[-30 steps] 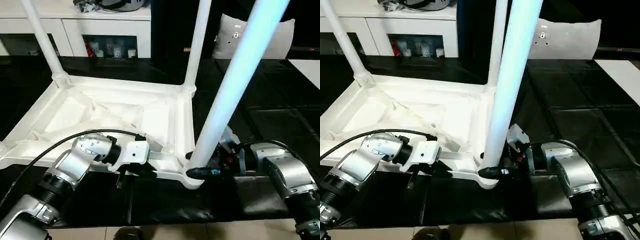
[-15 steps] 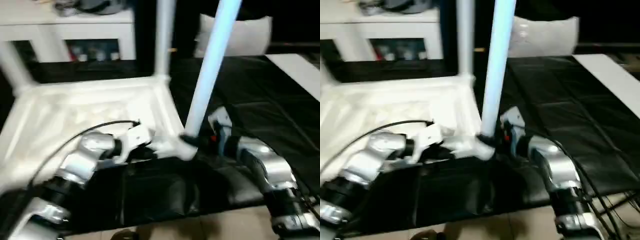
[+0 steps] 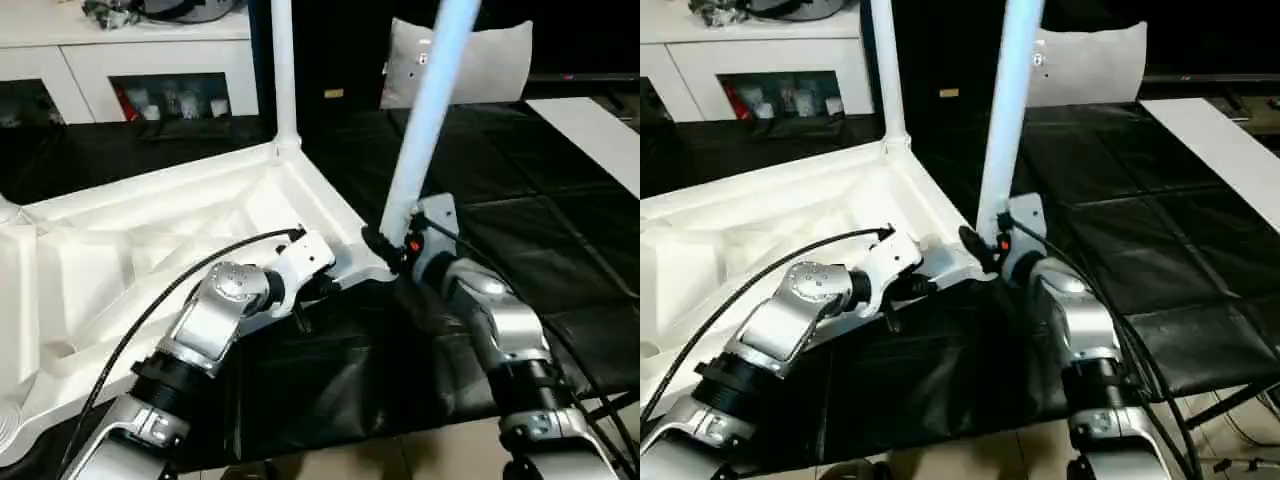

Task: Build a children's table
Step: Rotate leg to tighten

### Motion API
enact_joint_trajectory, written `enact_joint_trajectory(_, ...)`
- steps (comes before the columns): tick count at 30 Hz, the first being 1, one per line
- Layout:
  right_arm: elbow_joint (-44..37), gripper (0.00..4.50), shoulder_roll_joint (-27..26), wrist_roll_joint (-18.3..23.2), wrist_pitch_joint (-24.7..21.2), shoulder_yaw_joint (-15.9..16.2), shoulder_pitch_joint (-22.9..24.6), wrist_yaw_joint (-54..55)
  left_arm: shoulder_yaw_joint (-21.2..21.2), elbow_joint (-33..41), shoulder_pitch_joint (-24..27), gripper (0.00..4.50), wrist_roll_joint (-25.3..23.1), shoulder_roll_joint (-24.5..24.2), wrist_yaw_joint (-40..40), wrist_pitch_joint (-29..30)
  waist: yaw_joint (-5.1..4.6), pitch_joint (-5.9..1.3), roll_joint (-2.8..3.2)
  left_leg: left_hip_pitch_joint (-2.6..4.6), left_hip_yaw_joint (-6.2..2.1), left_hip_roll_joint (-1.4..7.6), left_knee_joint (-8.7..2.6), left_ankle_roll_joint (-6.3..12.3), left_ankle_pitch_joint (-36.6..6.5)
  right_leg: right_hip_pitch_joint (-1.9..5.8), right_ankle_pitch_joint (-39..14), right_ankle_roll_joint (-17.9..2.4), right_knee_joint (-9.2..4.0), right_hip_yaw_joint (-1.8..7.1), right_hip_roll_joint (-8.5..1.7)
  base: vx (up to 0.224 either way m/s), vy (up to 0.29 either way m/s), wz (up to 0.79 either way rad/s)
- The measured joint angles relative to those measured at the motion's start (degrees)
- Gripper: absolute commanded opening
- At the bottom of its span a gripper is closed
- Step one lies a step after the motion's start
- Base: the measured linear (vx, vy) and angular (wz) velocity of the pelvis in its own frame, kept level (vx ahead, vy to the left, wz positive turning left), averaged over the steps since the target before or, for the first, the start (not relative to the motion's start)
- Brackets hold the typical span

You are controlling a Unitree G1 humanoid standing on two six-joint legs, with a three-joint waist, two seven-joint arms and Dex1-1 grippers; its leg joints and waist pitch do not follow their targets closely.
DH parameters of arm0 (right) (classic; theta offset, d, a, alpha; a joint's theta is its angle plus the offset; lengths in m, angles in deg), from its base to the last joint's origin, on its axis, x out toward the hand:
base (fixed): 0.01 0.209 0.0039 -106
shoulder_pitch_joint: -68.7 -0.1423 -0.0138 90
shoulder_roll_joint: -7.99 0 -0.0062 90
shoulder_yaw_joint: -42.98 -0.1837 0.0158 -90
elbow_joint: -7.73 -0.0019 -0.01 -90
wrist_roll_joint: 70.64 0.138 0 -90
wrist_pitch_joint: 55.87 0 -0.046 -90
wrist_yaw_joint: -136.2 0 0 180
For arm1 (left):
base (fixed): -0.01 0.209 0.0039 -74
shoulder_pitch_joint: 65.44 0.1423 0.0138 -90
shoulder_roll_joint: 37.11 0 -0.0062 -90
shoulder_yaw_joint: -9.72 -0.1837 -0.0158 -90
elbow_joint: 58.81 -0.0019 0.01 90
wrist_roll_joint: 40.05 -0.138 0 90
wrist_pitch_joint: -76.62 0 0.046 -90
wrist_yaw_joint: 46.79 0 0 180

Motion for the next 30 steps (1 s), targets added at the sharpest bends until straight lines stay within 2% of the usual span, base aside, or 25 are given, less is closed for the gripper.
enact_joint_trajectory(1, -0.04, 3.62, 0.89, 0.19, 0.35, 0.19, 0.18, -1.31, -0.17, 0.00, 0.00, 0.00, 0.09, -0.54, 0.52, -0.51, 0.06, 0.00, 0.00, -0.02, 0.00, 0.00, 0.00, 0.00, 0.00, -0.01, 0.00, 0.00, 0.00, -0.01, 0.00, 0.000, 0.000, 0.00)
enact_joint_trajectory(4, -0.60, 3.76, 2.98, 1.24, 1.75, 0.89, 1.20, -5.53, -0.44, -0.10, 0.04, 0.00, 0.23, -2.14, 2.44, -2.12, 0.34, 0.02, 0.00, -0.04, -0.01, 0.02, 0.00, 0.00, 0.00, -0.03, 0.01, 0.01, 0.00, -0.04, 0.00, 0.000, 0.000, 0.00)
enact_joint_trajectory(7, -1.21, 4.12, 7.28, 1.73, 3.27, 1.86, 2.19, -12.40, -1.03, -0.12, 0.31, 0.00, 1.37, -4.77, 6.12, -4.84, 0.79, 0.02, 0.01, -0.08, -0.01, 0.04, 0.01, 0.00, 0.00, -0.04, 0.01, 0.01, 0.00, -0.08, 0.00, 0.000, 0.000, 0.00)
enact_joint_trajectory(8, -1.72, 4.20, 9.23, 2.05, 3.74, 2.58, 2.62, -16.01, -1.58, -0.44, 0.35, 0.00, 1.55, -6.35, 8.19, -7.46, 0.97, 0.03, 0.01, -0.08, -0.01, 0.05, 0.02, 0.00, 0.00, -0.04, 0.01, 0.01, 0.01, -0.10, 0.01, 0.000, 0.000, 0.00)
enact_joint_trajectory(11, -3.37, 4.20, 14.22, 2.62, 4.62, 4.03, 4.15, -24.54, -1.97, -0.91, 1.13, 0.00, 2.99, -10.72, 14.52, -13.27, 1.75, 0.03, 0.01, -0.10, -0.02, 0.12, 0.06, 0.00, 0.00, -0.01, 0.01, 0.01, 0.00, -0.21, 0.01, 0.000, 0.000, 0.00)
enact_joint_trajectory(15, -3.45, 4.20, 18.16, 4.03, 5.00, 6.13, 4.23, -33.25, -3.37, -1.35, 0.99, 0.00, 3.25, -13.77, 20.58, -18.31, 2.83, 0.03, 0.02, -0.09, -0.02, 0.16, 0.24, 0.00, 0.00, 0.07, 0.04, -0.04, 0.04, -0.22, 0.01, 0.000, 0.000, 0.00)
enact_joint_trajectory(21, -3.69, 3.60, 19.73, 6.25, 4.42, 8.56, 4.32, -42.00, -4.96, -1.36, 0.92, 0.00, 4.61, -15.81, 26.23, -21.77, 3.11, 0.03, 0.02, -0.10, -0.01, 0.19, 0.43, 0.02, -0.01, 0.10, 0.10, -0.14, 0.15, -0.22, -0.01, 0.000, 0.000, 0.00)
enact_joint_trajectory(25, -5.85, 3.39, 20.57, 7.59, 2.98, 9.85, 4.99, -45.84, -5.61, -1.36, 0.87, 0.00, 5.25, -16.83, 28.75, -23.29, 3.27, 0.03, 0.02, -0.09, -0.01, 0.21, 0.48, 0.02, -0.01, 0.10, 0.11, -0.15, 0.23, -0.22, 0.00, 0.000, 0.000, 0.00)
enact_joint_trajectory(27, -6.64, 3.06, 21.30, 8.80, 1.69, 10.50, 5.45, -47.62, -6.03, -2.13, 0.36, 0.00, 5.45, -16.94, 29.96, -24.14, 3.45, 0.03, 0.02, -0.09, -0.01, 0.21, 0.50, 0.02, -0.01, 0.11, 0.11, -0.15, 0.24, -0.22, -0.01, 0.000, 0.000, 0.00)
enact_joint_trajectory(30, -7.78, 2.93, 21.82, 9.92, -0.24, 11.00, 6.09, -50.35, -6.21, -3.32, -0.02, 0.00, 5.69, -16.81, 31.18, -25.77, 3.85, 0.03, 0.02, -0.08, -0.01, 0.22, 0.51, 0.02, -0.01, 0.10, 0.11, -0.16, 0.25, -0.22, -0.01, 0.000, 0.000, 0.00)
